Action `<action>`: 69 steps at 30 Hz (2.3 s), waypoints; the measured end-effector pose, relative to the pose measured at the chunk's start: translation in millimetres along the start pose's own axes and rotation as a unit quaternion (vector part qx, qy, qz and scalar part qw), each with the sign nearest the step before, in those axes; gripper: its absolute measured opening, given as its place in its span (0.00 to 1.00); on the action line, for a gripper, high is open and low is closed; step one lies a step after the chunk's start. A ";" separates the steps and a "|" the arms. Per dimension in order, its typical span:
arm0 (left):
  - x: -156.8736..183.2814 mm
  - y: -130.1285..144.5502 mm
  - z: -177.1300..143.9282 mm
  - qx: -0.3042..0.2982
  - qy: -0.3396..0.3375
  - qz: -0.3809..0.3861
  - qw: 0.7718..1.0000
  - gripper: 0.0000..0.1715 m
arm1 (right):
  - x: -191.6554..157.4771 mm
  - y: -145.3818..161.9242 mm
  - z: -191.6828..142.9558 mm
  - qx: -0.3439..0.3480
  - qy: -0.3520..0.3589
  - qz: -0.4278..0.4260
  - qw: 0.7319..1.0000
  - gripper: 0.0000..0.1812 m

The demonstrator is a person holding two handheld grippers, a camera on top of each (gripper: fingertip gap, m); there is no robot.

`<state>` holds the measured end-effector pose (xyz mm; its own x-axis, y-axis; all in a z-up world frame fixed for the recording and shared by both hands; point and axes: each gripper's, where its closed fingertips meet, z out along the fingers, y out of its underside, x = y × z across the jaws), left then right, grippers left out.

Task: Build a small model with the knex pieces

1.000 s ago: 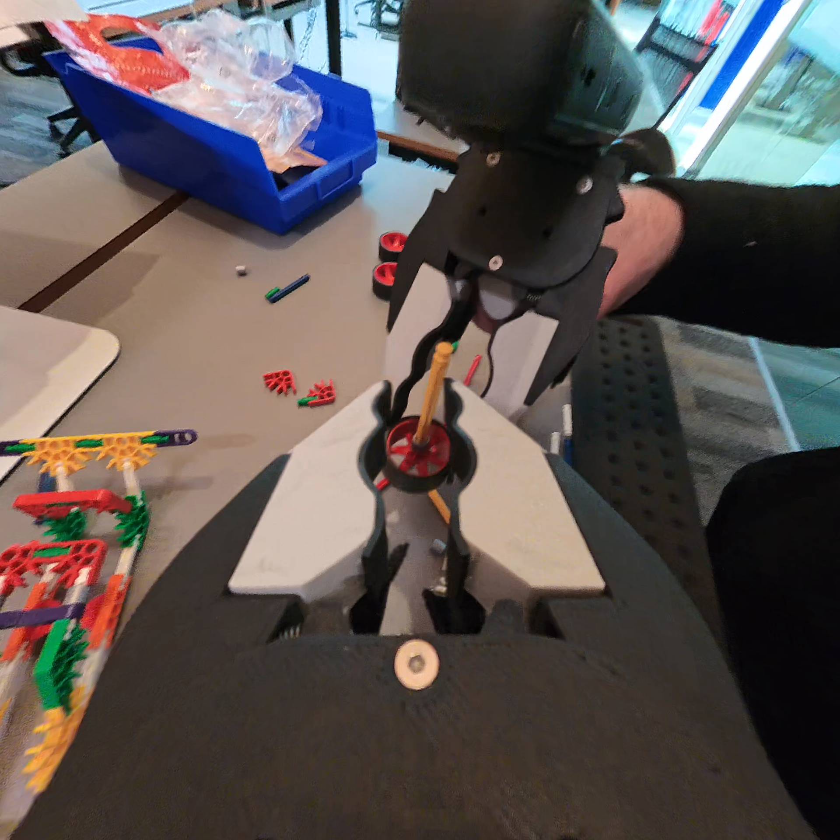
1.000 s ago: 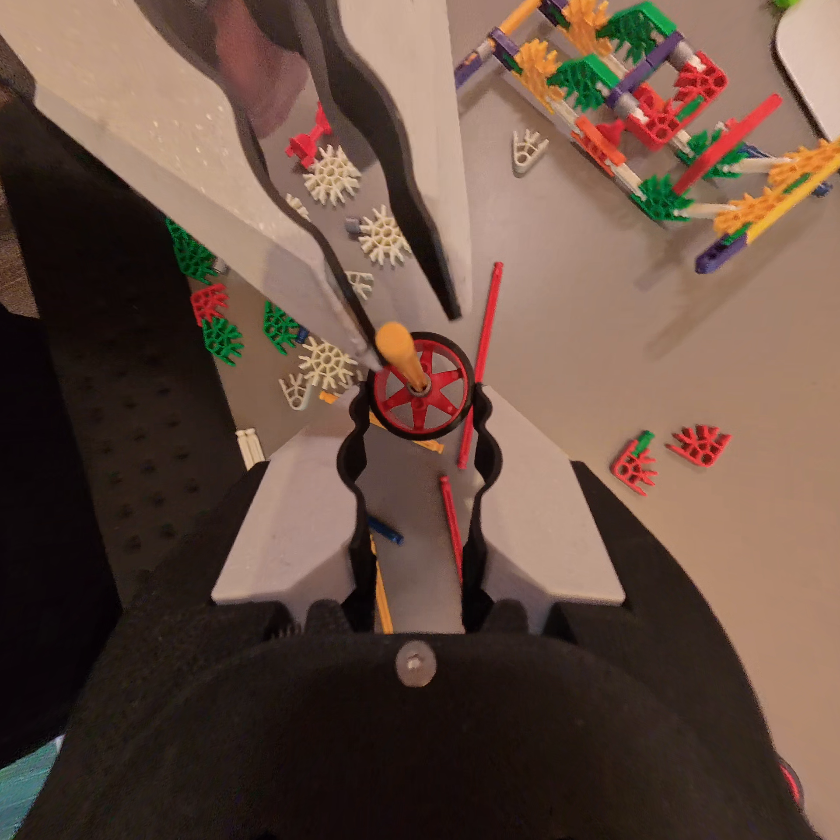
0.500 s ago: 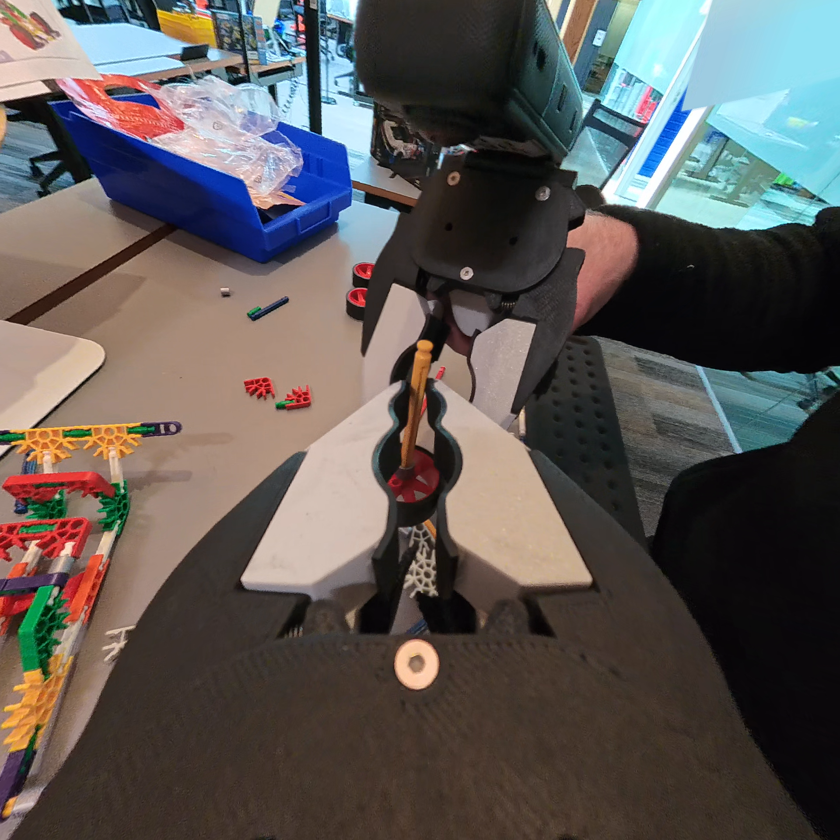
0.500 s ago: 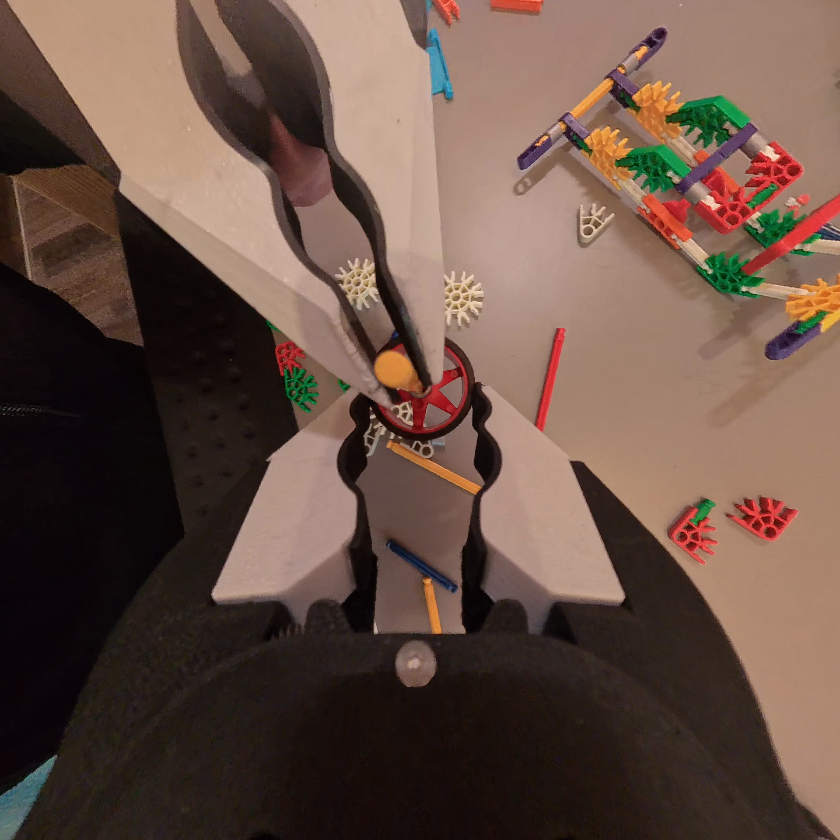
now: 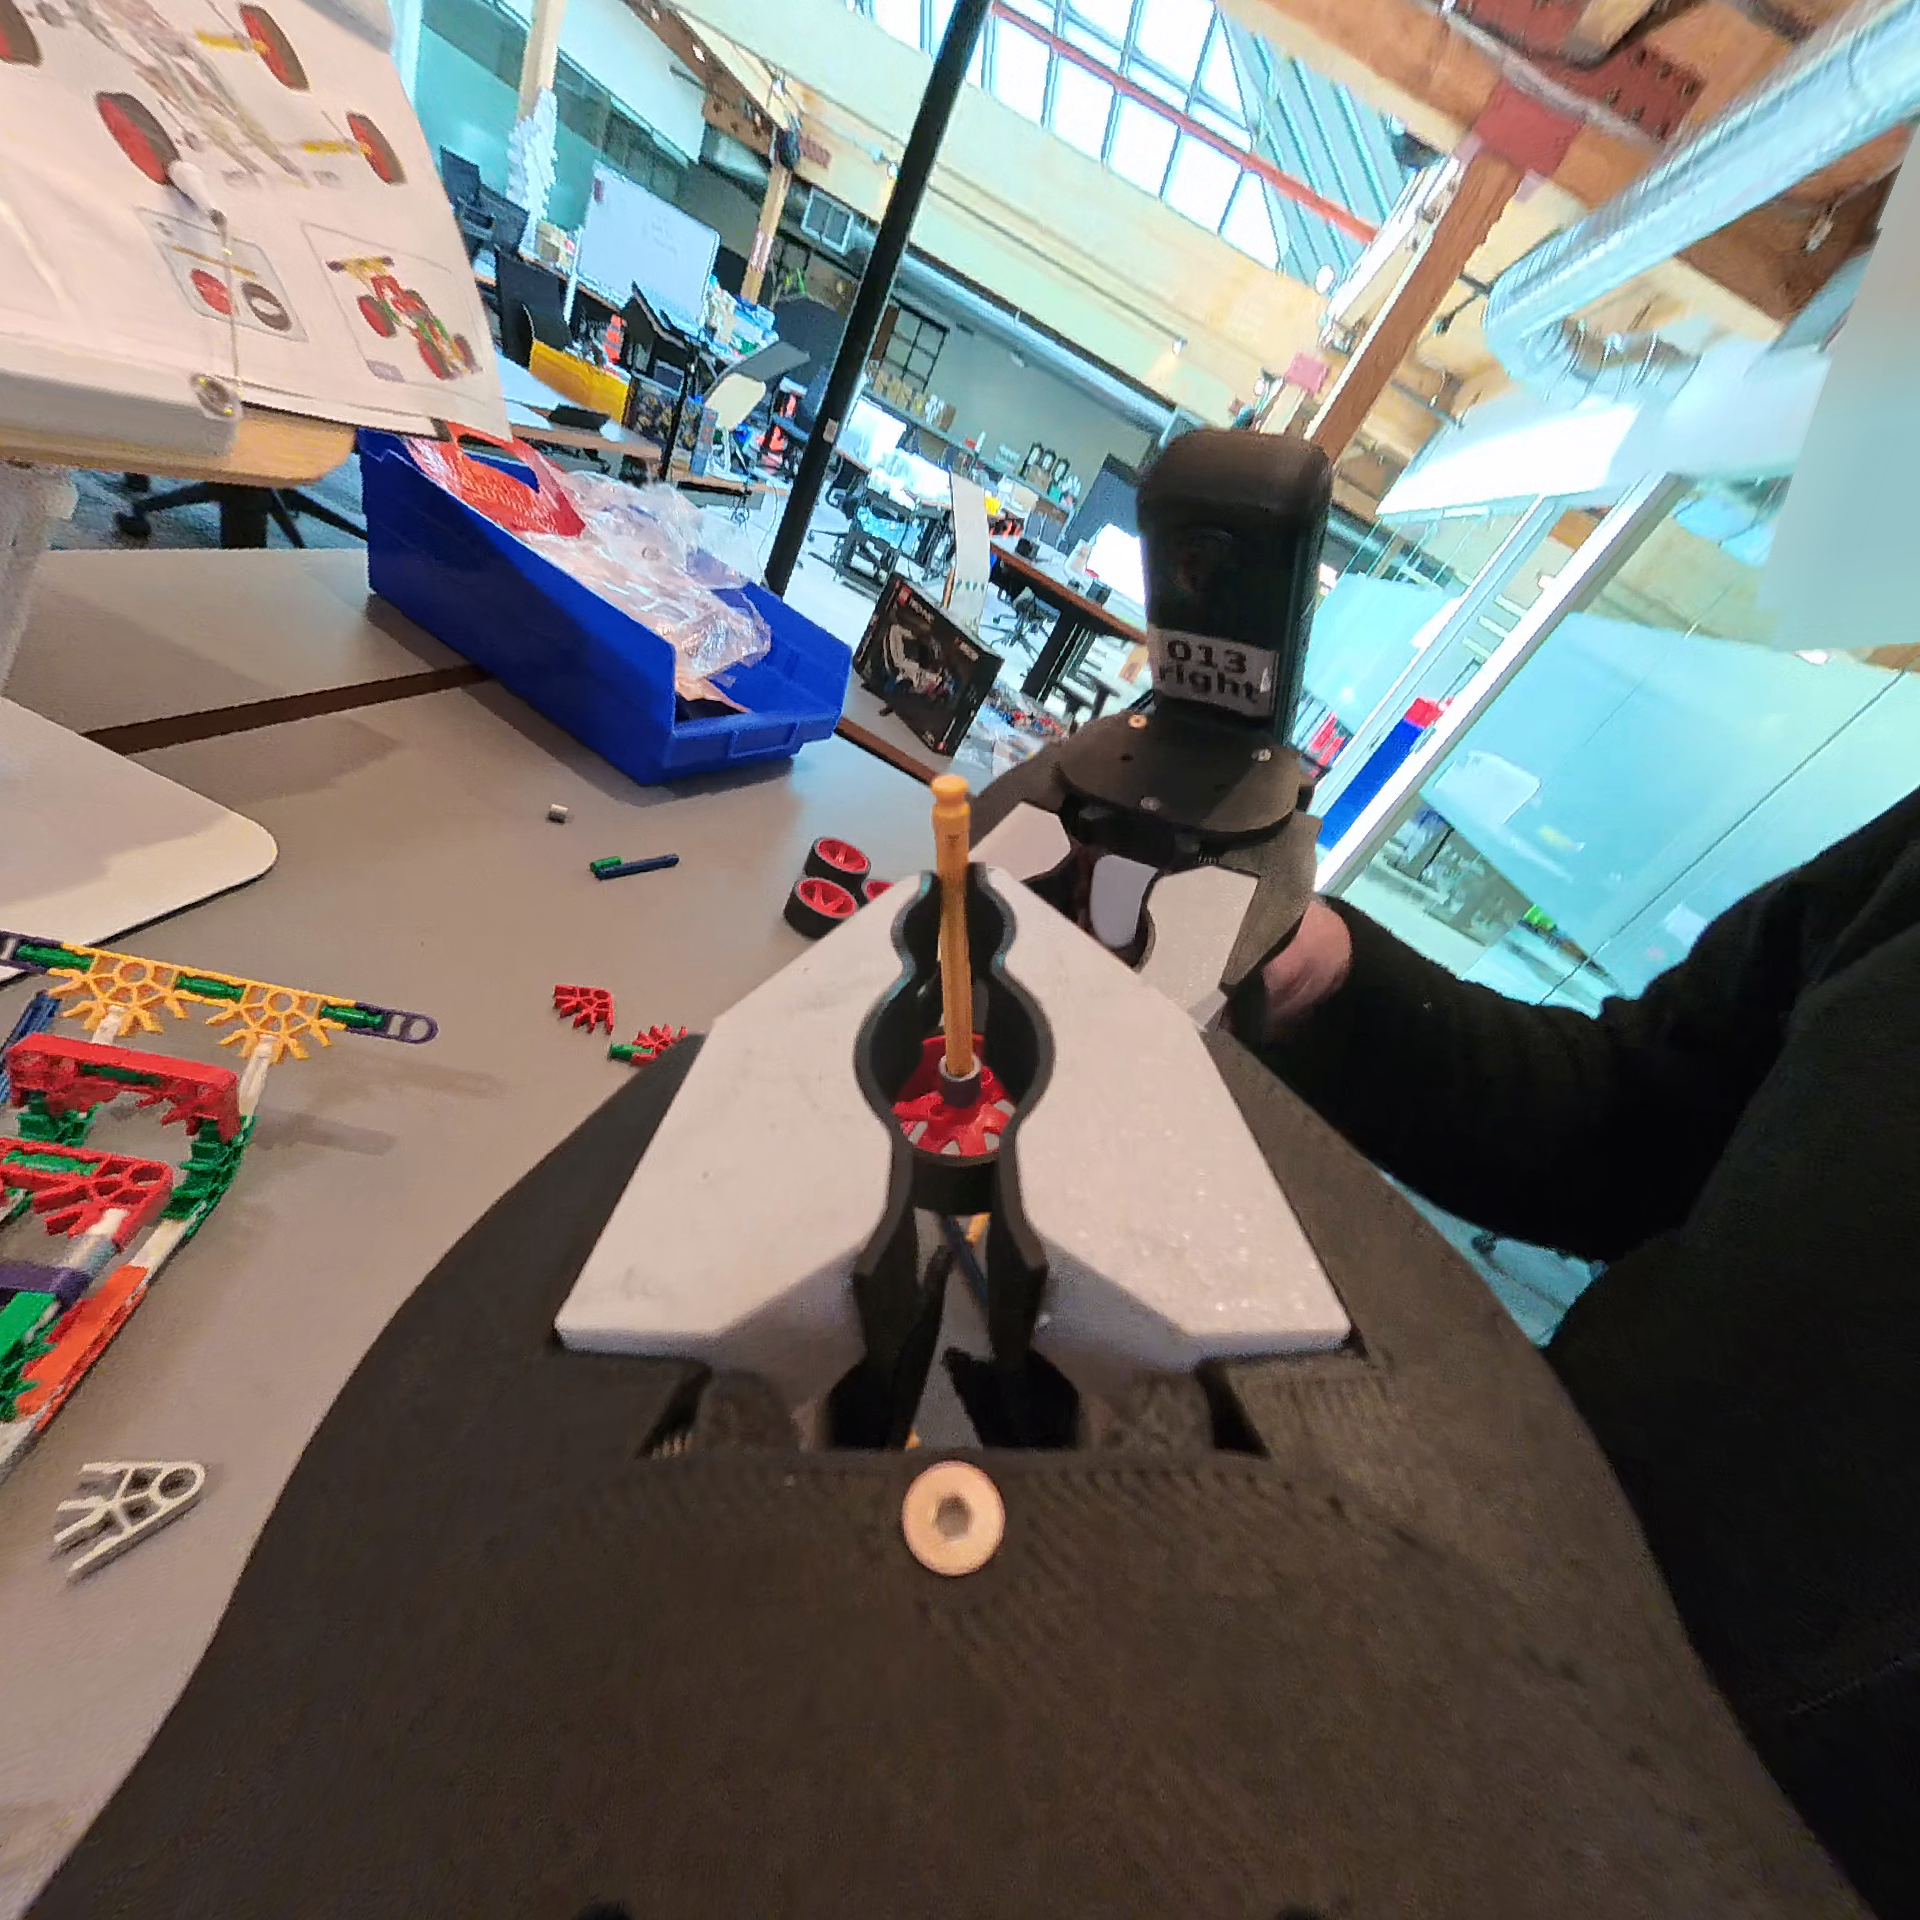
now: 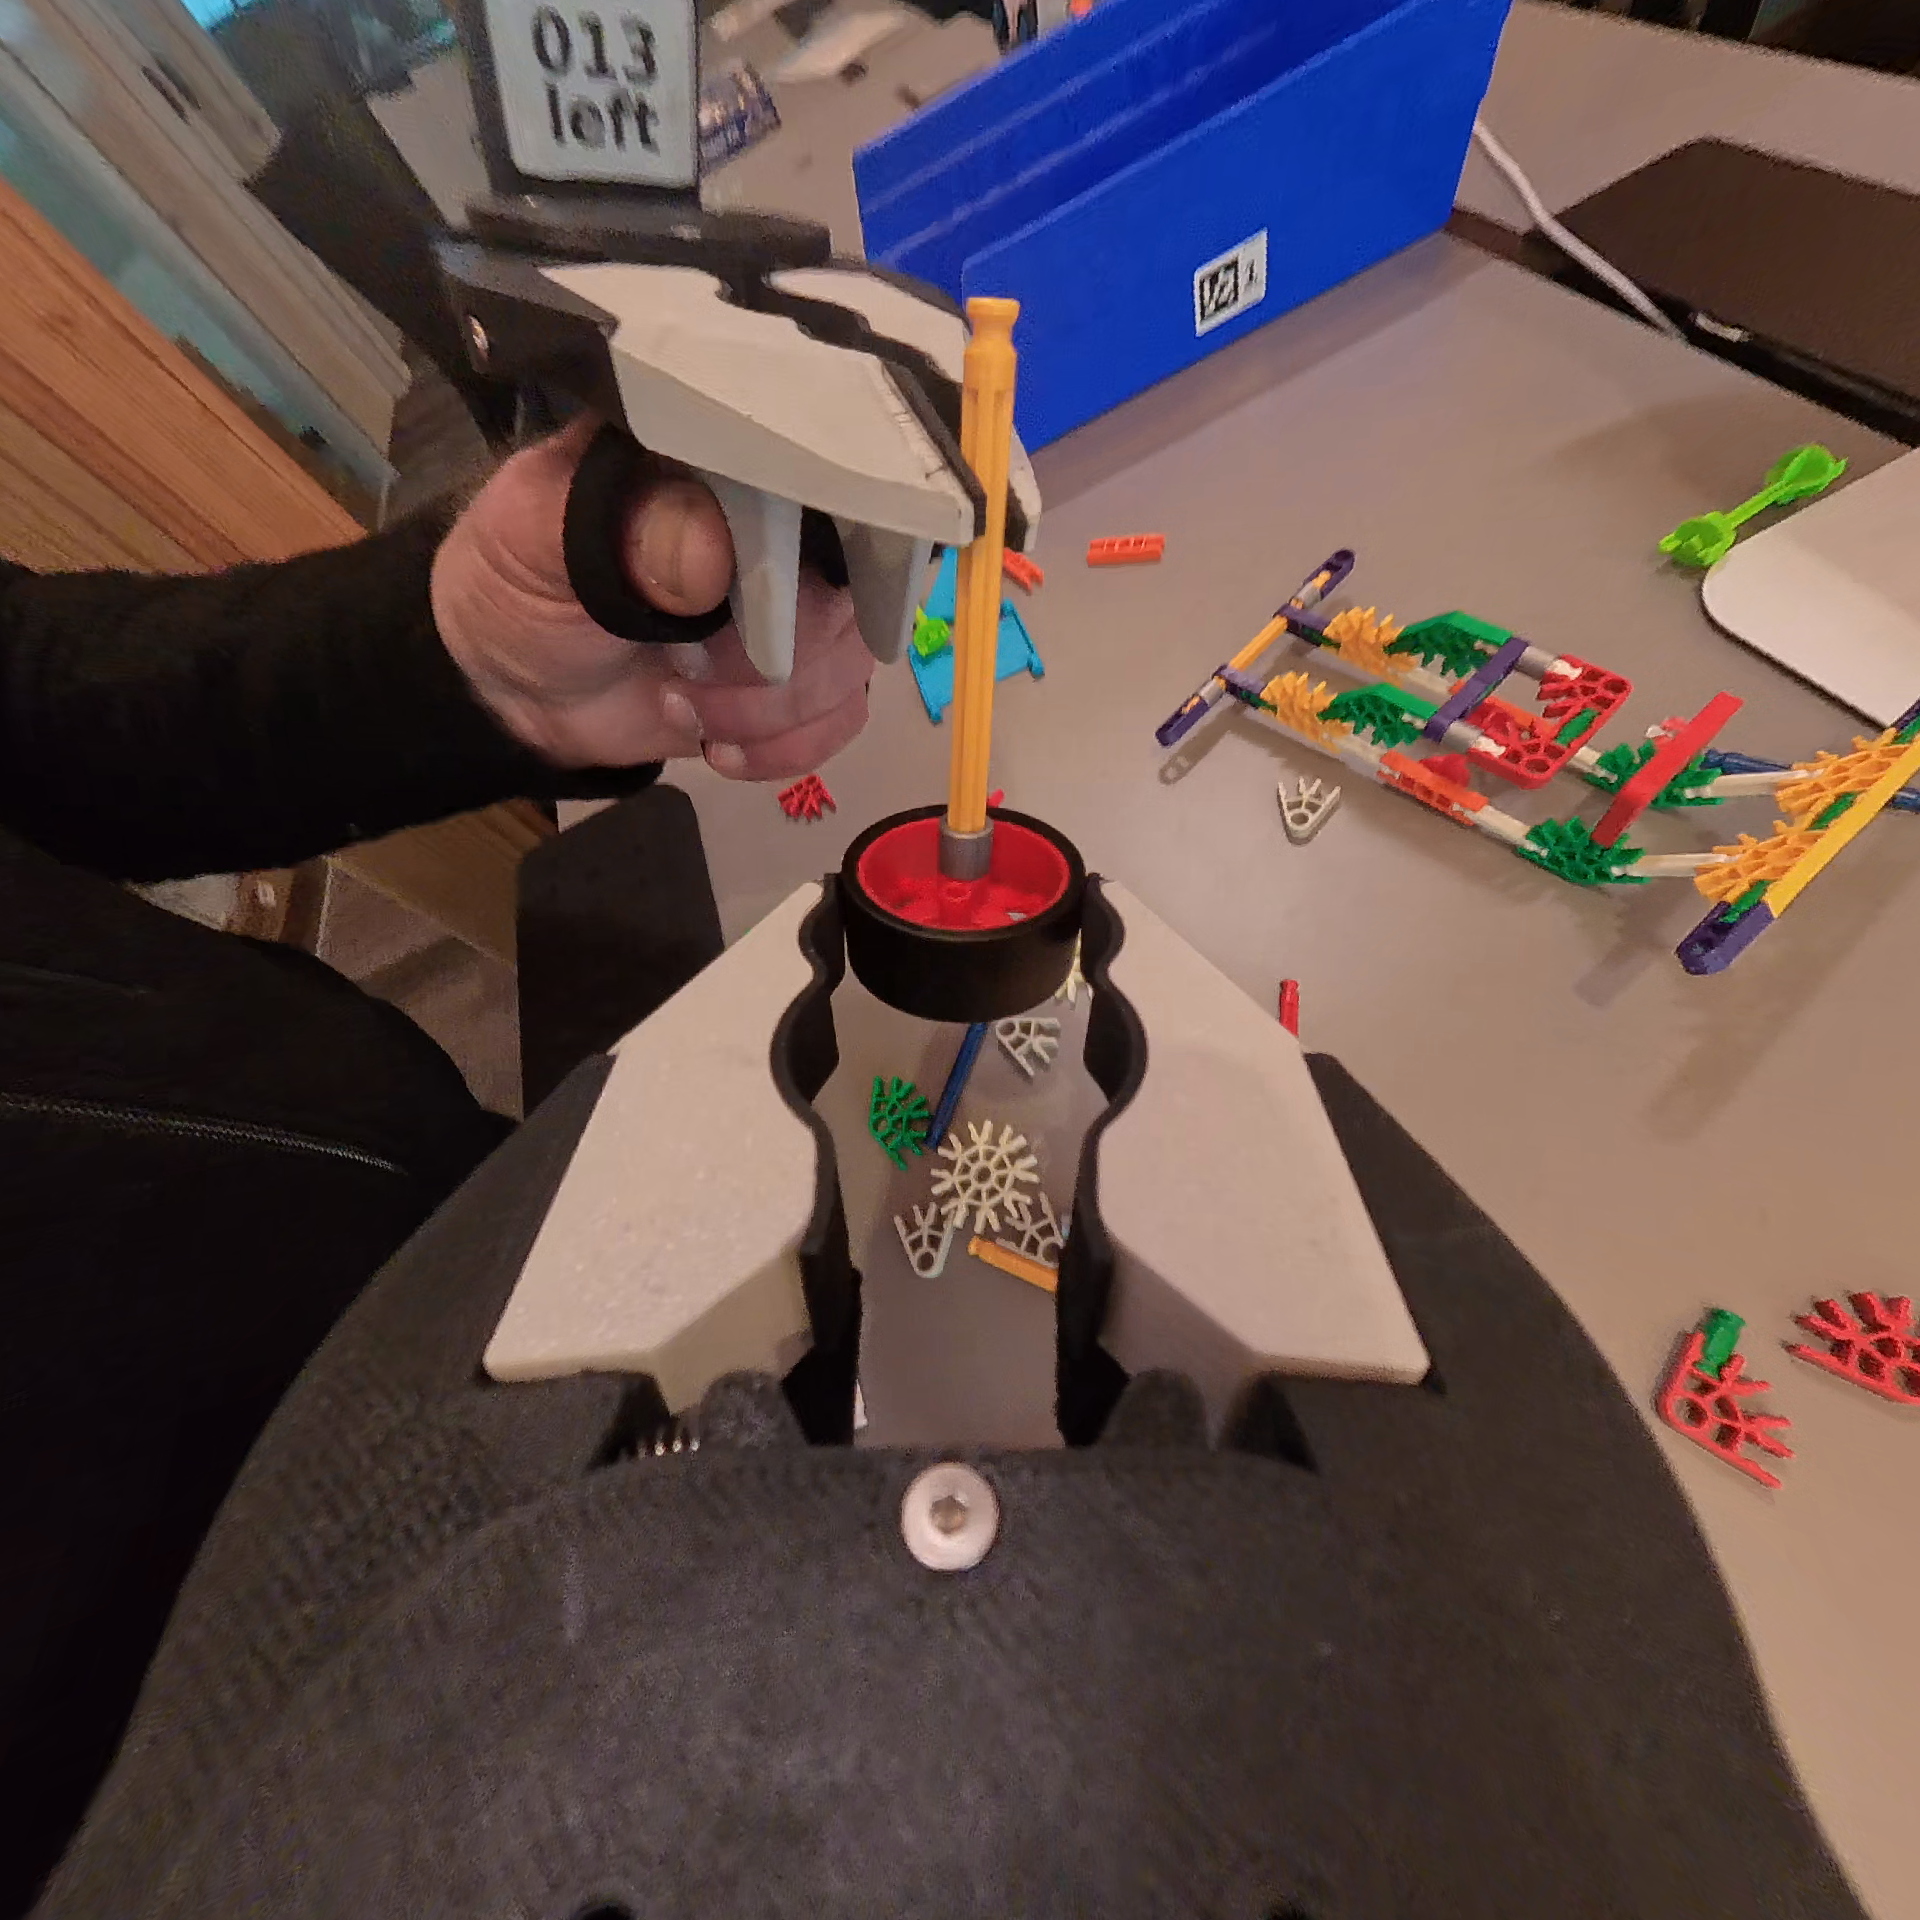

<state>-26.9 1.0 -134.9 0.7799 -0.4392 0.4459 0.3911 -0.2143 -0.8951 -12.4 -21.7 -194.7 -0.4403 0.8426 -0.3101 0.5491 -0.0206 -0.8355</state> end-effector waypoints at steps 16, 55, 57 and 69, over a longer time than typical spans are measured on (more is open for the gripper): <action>-24.6 -1.6 -23.9 0.120 0.000 -0.160 0.980 0.00 | 8.7 -27.4 -20.8 0.107 0.017 0.025 0.994 0.23; -237.8 114.9 -87.5 -0.406 -0.157 0.042 0.899 0.02 | 96.7 59.8 99.2 -0.063 0.155 0.089 0.982 0.23; -237.6 113.8 -89.3 -0.400 -0.172 0.043 0.899 0.02 | 96.8 59.4 99.0 -0.057 0.157 0.092 0.982 0.23; -224.4 111.4 -91.0 -0.384 -0.202 0.034 0.900 0.02 | 95.5 54.8 103.2 -0.041 0.163 0.103 0.980 0.23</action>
<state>-202.8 -3.8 -335.1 0.9643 -0.1540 0.2156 0.0033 -0.8067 -0.5910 -97.6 2.1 -316.9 -0.0707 0.9527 -0.2956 0.6633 -0.1764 -0.7272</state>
